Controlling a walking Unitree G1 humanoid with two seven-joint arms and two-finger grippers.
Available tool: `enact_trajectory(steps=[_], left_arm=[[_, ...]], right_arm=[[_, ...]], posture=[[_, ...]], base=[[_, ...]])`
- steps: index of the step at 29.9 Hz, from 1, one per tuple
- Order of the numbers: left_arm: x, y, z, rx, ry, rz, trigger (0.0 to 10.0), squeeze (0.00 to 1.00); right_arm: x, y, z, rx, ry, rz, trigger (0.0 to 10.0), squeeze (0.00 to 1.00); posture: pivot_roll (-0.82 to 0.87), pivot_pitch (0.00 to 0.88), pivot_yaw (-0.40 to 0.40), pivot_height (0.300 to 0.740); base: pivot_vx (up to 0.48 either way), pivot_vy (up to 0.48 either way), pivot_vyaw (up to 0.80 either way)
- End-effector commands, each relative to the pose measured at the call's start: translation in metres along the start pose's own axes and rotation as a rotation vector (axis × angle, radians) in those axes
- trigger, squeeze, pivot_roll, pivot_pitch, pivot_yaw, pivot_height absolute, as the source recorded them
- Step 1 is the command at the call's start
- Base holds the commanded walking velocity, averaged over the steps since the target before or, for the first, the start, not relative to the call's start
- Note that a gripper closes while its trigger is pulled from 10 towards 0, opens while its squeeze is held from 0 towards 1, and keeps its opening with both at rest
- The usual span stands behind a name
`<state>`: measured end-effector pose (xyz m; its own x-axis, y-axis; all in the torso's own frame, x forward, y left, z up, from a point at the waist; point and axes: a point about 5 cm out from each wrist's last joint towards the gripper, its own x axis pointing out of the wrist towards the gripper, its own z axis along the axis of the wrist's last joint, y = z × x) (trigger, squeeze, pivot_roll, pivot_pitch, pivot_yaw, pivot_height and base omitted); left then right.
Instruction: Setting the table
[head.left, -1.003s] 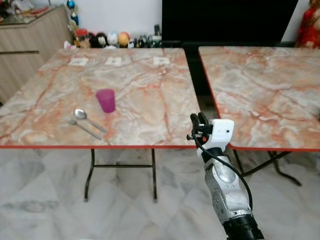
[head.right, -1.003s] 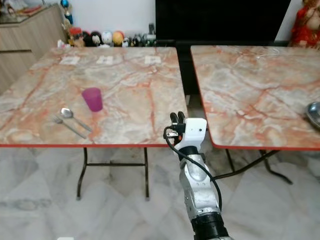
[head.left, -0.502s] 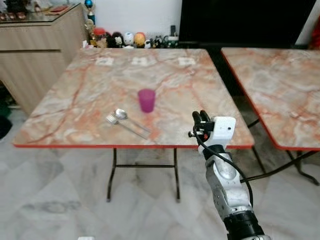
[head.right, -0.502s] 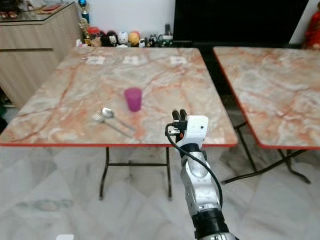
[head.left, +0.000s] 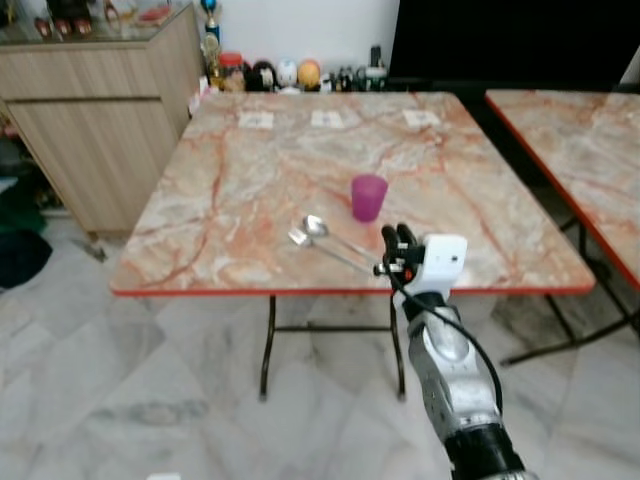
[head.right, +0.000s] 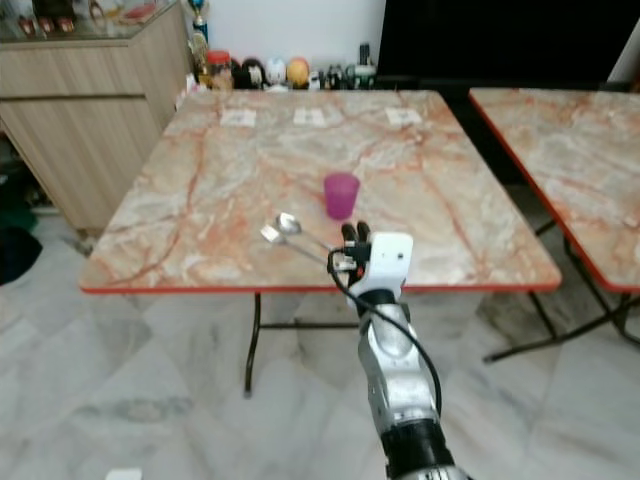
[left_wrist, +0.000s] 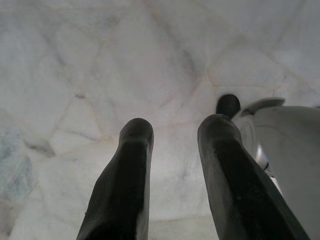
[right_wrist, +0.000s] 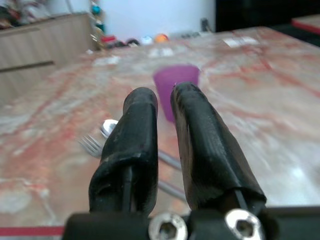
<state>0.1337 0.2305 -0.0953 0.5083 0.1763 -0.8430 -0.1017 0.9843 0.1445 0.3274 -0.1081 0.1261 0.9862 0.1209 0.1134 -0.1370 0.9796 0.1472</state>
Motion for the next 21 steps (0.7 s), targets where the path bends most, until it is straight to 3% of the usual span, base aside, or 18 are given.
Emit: enact_trajectory(steps=[1,21], left_arm=[[-0.0005,-0.0035,-0.004,-0.002,0.015,-0.015,10.0,0.0],[-0.0002,-0.003,-0.0031,0.003,0.02,-0.023,10.0,0.0]], right_arm=[[0.0002,-0.0035,0.0007,0.004,-0.002,-0.015,10.0,0.0],[0.0015,-0.0017,0.0005,0.013,-0.002,-0.016,10.0,0.0]], posture=[[-0.05,0.0,0.004,0.74],[-0.05,0.0,0.007,0.74]], base=[[0.0,0.0,0.0],[0.305,0.0,0.0]])
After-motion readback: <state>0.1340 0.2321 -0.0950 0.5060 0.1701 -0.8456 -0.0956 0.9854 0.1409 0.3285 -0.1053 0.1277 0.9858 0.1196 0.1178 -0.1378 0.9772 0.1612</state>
